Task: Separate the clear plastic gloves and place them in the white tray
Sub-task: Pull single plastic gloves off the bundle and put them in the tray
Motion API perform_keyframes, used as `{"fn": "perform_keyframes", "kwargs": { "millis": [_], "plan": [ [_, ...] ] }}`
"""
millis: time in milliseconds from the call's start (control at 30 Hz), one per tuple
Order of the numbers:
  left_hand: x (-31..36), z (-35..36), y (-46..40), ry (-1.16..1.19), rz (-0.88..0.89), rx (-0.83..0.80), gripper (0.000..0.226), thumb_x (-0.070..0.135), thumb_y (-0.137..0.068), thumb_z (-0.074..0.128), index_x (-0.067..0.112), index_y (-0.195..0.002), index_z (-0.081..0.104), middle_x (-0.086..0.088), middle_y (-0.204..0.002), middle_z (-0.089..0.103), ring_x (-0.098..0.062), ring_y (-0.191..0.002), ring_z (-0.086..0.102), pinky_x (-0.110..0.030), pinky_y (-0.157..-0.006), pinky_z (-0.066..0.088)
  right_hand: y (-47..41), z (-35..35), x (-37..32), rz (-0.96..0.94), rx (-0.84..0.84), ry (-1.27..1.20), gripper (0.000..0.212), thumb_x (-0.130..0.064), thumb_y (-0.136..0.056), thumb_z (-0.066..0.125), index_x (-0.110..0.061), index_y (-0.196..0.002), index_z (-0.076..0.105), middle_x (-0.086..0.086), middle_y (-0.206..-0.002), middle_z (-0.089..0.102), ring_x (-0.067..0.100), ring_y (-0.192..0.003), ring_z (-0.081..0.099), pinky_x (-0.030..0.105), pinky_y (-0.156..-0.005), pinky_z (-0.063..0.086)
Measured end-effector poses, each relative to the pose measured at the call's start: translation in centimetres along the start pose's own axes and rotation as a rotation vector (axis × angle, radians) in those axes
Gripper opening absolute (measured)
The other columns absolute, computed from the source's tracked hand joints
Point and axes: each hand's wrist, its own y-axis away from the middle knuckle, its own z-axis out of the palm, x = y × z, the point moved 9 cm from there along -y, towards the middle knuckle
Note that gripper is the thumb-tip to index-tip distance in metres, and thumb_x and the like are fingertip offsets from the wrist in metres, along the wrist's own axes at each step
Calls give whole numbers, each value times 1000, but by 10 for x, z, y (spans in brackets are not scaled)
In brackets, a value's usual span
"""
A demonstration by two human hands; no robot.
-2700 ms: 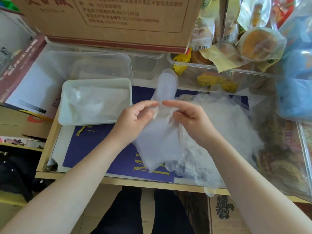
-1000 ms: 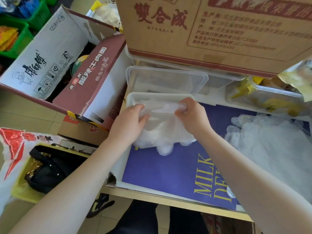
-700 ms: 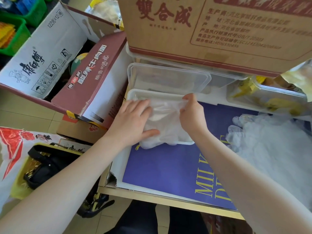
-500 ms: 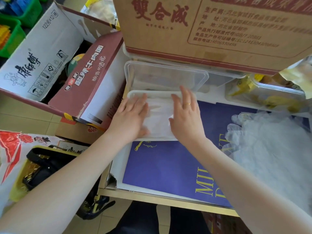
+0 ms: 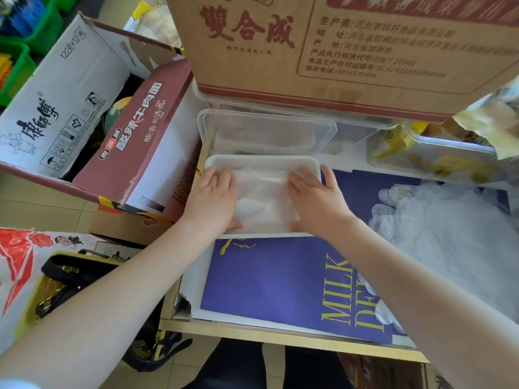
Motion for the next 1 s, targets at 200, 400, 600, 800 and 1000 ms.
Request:
{"fn": "perform_keyframes", "kwargs": {
  "millis": [200,400,600,800,1000],
  "plan": [
    [6,0,-4,-31,70,-124,85,67,-77,51,1,-130,38,-9,-121,46,-29,-115,44,-34,-109,20,-2,3,7,22,29,41,61,-39,-80,62,-7,-130,45,5,-134,41,22,-133,24,40,-112,9],
    [8,-31,7,91,-93,-106,70,48,-67,75,1,-113,53,-12,-106,56,-31,-101,54,-35,-86,43,27,-23,20,-14,240,-332,52,-37,-81,67,-8,-122,57,7,-139,46,28,-128,38,41,-99,34],
    [65,-93,16,410,60,356,18,21,-72,69,4,-77,64,-12,-73,58,-32,-63,59,-33,-51,47,101,19,97,268,459,-597,33,-15,-79,70,-5,-110,63,14,-120,59,39,-105,57,45,-83,49],
    [164,-131,16,761,345,427,30,22,-84,45,10,-96,70,-2,-83,66,-20,-65,63,-23,-48,46,174,104,193,726,223,-538,68,-34,-86,62,4,-136,37,25,-142,38,43,-126,38,50,-97,37],
    [241,-120,-6,881,357,207,34,27,-85,41,12,-95,70,0,-94,65,-19,-66,63,-27,-50,50,202,138,224,754,122,-522,44,-33,-90,54,-6,-124,47,17,-125,45,38,-107,44,41,-81,39]
  ]
}}
